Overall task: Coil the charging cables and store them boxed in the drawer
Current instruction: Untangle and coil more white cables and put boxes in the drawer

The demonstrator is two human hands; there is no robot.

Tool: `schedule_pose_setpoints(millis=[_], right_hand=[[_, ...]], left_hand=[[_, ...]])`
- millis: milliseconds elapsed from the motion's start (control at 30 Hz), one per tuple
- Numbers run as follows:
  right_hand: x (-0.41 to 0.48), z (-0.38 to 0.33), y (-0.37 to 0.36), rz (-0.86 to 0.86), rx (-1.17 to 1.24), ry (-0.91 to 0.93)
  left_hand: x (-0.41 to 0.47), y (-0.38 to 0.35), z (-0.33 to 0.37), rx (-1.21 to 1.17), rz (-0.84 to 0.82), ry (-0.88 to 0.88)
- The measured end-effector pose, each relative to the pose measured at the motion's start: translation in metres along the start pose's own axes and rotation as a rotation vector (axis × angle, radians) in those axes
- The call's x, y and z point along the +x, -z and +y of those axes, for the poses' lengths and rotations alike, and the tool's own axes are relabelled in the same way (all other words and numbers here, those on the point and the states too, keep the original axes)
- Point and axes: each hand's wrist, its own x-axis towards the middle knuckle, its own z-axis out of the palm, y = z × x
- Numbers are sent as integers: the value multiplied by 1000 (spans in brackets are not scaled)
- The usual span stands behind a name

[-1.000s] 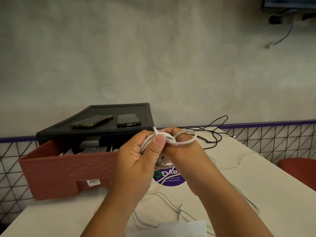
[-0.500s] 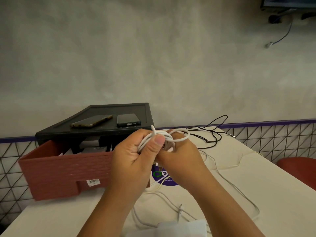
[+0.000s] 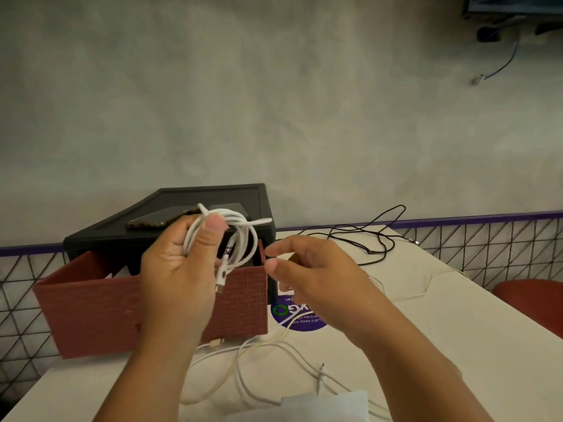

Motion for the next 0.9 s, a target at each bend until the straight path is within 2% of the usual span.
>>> schedule_pose_setpoints(millis=[100, 233, 433, 733, 900], right_hand=[[-3, -6, -6, -38, 82, 4], [-1, -6, -6, 46, 180, -37], [0, -2, -13, 194, 89, -17], [1, 1, -12, 112, 106, -70], [-1, -2, -10, 29, 108, -85]], left_hand=[[-4, -8, -1, -39, -38, 37], [-8, -15, -2, -132, -62, 101], [-15, -26, 3, -227, -103, 186], [-18, -30, -2, -162, -132, 144], [-15, -29, -4, -291, -34, 255]])
